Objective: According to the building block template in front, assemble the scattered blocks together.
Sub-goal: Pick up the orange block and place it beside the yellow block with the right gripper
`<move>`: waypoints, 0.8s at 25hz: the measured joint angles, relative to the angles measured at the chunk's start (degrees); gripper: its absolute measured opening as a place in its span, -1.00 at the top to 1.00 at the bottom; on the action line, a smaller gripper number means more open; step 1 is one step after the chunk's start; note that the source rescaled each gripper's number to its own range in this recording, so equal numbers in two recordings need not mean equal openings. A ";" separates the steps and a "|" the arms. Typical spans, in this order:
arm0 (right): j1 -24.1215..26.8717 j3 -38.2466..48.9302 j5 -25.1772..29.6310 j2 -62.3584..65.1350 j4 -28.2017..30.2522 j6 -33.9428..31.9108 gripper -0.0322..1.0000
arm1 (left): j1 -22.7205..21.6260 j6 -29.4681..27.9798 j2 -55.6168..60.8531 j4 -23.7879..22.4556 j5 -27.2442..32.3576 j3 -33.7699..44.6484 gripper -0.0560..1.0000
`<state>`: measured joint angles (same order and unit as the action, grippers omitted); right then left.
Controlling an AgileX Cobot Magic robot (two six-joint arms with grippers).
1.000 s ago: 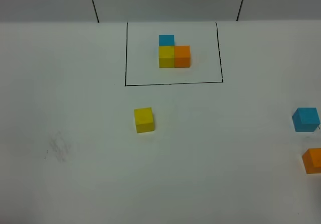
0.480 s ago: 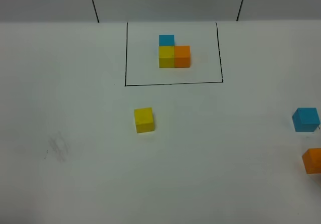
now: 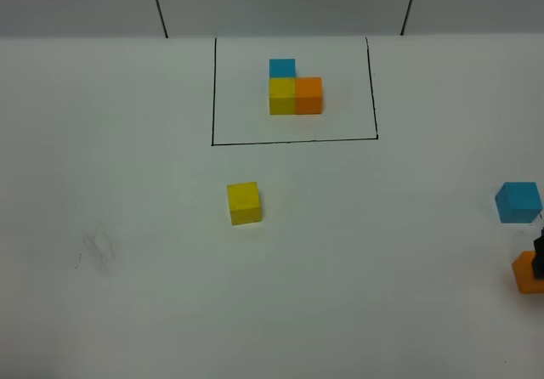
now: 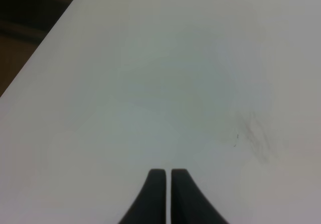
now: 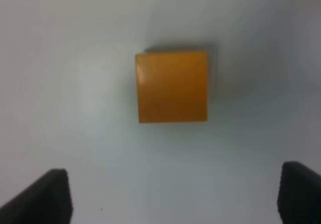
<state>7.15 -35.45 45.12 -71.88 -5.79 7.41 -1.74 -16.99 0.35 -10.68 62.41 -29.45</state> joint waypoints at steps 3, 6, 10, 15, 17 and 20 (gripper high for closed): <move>0.00 1.22 -2.54 -1.18 -0.14 0.00 -0.86 | 0.00 0.00 0.00 0.00 0.00 0.00 0.88; 0.00 1.33 -5.15 -2.77 -0.59 0.00 -0.86 | 0.00 0.00 0.00 0.00 0.00 0.00 0.88; 0.00 1.33 -7.11 -5.93 -0.99 0.00 -0.82 | 0.00 0.00 0.00 0.00 0.00 0.00 0.88; 0.00 1.33 -9.61 -9.30 -0.99 0.00 -0.71 | 0.00 0.00 0.00 0.00 0.00 0.00 0.88; 0.00 1.33 -10.36 -10.32 -0.99 0.00 -0.69 | 0.00 0.00 0.00 0.00 0.00 0.00 0.88; 0.00 1.33 -11.54 -12.14 -0.99 0.00 -0.68 | 0.00 0.00 0.00 0.00 0.00 0.00 0.88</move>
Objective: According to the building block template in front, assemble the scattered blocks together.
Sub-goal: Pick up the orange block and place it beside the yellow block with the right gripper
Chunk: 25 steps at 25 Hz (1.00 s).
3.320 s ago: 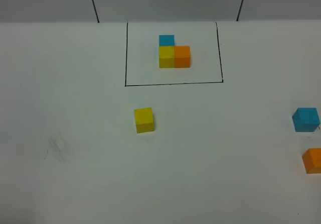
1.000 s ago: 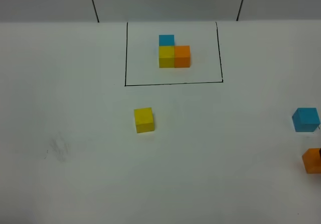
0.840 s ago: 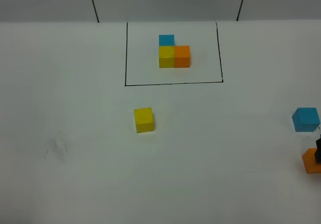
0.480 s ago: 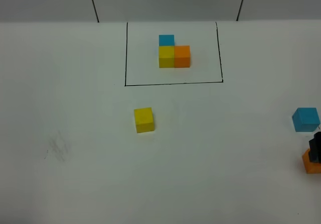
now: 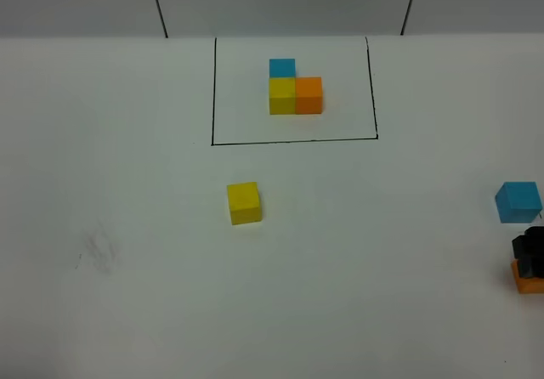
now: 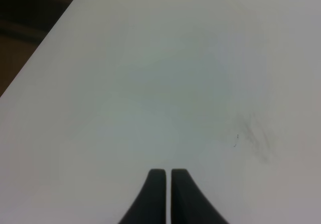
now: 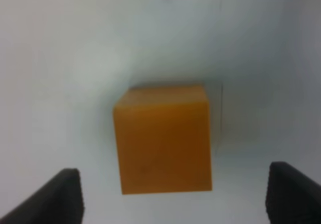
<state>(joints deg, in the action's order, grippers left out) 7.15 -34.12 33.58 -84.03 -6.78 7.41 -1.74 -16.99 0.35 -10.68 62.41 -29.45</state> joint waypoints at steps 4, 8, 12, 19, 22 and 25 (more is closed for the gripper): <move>0.00 0.00 -1.88 -2.37 0.00 0.00 -0.68 | 0.00 0.00 0.00 0.00 0.00 0.00 0.88; 0.00 0.05 -3.50 -4.29 0.00 0.01 -0.68 | 0.00 0.00 0.00 0.00 0.00 0.00 0.88; 0.00 0.11 -4.86 -6.56 0.00 0.05 -0.68 | 0.00 0.00 0.00 0.00 0.00 0.00 0.88; 0.00 0.11 -7.61 -10.11 0.00 0.12 -0.68 | 0.00 0.00 0.00 0.00 0.00 0.00 0.88; 0.00 0.11 -7.79 -11.59 0.00 0.17 -0.68 | 0.00 0.00 0.00 0.00 0.00 0.00 0.88; 0.00 0.11 -8.06 -12.05 0.06 0.17 -0.63 | 0.00 0.00 0.00 0.00 0.00 0.00 0.88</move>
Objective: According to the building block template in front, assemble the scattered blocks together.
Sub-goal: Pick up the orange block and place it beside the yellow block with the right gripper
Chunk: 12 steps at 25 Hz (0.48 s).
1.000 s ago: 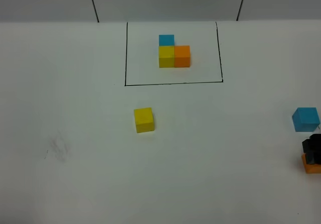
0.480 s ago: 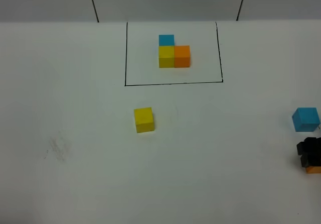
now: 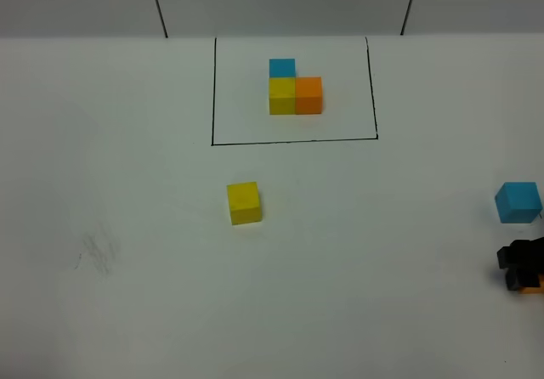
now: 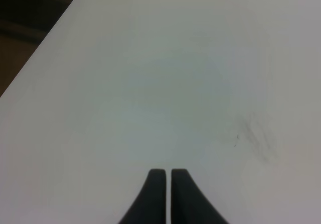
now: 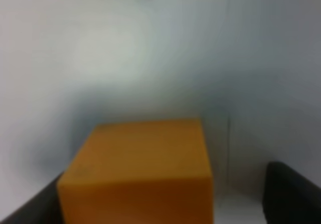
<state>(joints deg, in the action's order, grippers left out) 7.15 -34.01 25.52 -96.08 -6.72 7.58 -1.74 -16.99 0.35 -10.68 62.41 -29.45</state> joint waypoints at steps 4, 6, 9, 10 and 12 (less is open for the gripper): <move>0.00 0.00 -0.56 0.00 0.22 0.04 -0.29 | 0.00 0.00 0.00 0.00 0.00 0.00 0.88; 0.00 0.00 -0.76 -0.10 0.22 0.04 -0.04 | 0.00 0.00 0.00 0.00 0.00 0.00 0.88; 0.00 -0.05 -0.83 -0.20 0.22 0.29 -0.06 | 0.00 0.00 0.00 0.00 0.00 0.00 0.88; 0.00 -0.05 -0.83 -0.20 0.22 0.59 -0.06 | 0.00 0.00 0.00 0.00 0.00 0.00 0.88; 0.00 -0.05 -0.78 -0.20 0.22 1.00 -0.06 | 0.00 0.00 0.00 0.00 0.00 0.00 0.88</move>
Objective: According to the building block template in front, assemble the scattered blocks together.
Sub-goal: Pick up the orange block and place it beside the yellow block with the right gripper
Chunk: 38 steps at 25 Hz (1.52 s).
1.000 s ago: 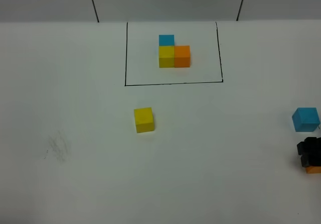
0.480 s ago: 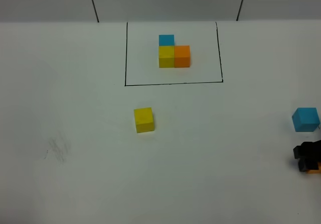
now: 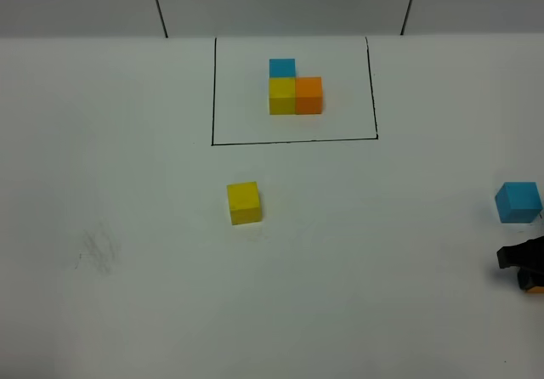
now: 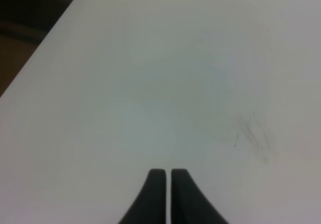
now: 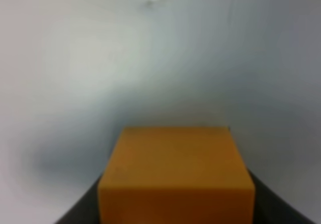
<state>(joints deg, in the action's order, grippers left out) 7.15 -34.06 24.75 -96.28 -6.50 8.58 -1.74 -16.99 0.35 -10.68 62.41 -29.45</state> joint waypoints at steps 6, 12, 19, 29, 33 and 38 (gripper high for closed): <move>-1.30 -1.38 3.26 1.54 -0.39 1.02 -0.06 | 0.00 0.00 0.00 0.00 0.00 0.00 0.88; -6.30 -7.07 10.56 10.70 -0.52 1.03 -0.06 | 0.00 0.00 0.00 0.00 -0.04 0.00 0.88; -14.20 -14.99 21.89 21.14 3.26 1.97 -0.06 | 0.00 0.00 0.00 0.00 -0.04 0.00 0.88; -28.17 -18.04 33.95 23.86 6.85 31.69 -0.06 | 0.00 0.00 0.00 0.00 -0.04 0.00 0.88; -32.11 -18.04 38.63 23.86 6.50 44.46 -0.06 | 0.00 0.00 0.00 0.00 -0.04 0.00 0.88; -32.95 -18.04 39.24 23.86 6.88 46.44 -0.06 | 0.00 0.00 0.00 0.00 -0.04 0.00 0.88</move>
<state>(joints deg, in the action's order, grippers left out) -25.80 -52.10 63.99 -72.42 0.38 55.02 -1.74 -16.99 0.35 -10.68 62.37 -29.45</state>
